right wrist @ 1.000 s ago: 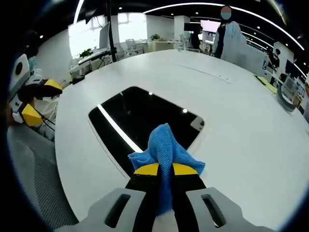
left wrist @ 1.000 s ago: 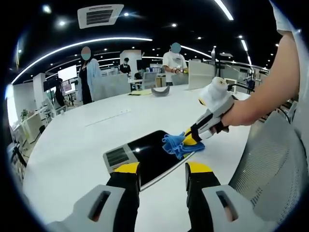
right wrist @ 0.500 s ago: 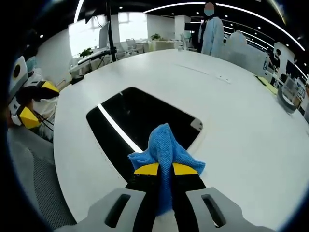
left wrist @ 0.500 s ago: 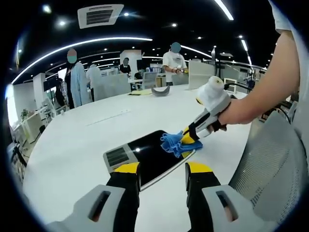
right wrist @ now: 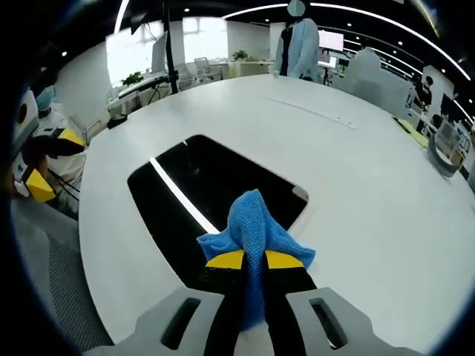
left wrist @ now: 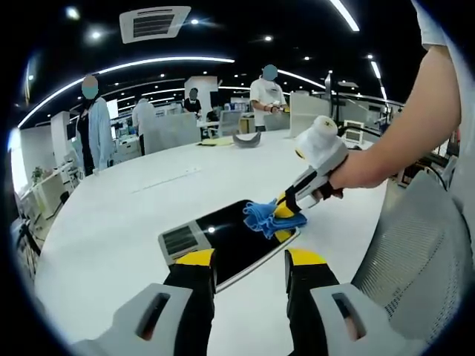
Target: Wipe the mirror surface with the cleaning cloth until all visible marks leave the cleaned area.
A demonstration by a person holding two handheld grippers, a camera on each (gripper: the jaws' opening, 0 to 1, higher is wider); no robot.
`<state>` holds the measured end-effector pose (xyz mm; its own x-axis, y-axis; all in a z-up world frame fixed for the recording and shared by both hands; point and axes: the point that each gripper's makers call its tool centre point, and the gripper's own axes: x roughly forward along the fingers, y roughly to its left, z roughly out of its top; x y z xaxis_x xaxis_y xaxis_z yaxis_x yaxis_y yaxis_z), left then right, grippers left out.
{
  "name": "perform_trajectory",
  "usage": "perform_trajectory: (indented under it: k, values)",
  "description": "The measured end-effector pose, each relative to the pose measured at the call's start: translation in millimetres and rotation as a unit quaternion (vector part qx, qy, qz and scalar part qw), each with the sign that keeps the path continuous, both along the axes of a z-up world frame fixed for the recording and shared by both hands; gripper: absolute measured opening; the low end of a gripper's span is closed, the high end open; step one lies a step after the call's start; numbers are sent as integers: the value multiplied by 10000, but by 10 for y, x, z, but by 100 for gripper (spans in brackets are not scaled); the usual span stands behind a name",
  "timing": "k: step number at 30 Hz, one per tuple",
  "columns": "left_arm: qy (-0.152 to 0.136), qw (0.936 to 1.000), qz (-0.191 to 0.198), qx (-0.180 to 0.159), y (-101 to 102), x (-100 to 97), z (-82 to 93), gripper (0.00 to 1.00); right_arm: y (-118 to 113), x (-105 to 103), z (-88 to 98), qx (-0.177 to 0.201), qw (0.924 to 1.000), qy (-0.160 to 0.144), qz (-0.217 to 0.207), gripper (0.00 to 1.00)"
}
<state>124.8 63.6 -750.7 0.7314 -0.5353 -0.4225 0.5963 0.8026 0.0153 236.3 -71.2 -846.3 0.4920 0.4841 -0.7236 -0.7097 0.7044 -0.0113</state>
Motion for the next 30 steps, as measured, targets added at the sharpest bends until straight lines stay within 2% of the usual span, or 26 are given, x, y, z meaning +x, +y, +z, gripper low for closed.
perform_trajectory:
  k: [30]
  values:
    - [32, 10000, 2, 9, 3, 0, -19, 35, 10, 169, -3, -23, 10000, 8, 42, 4]
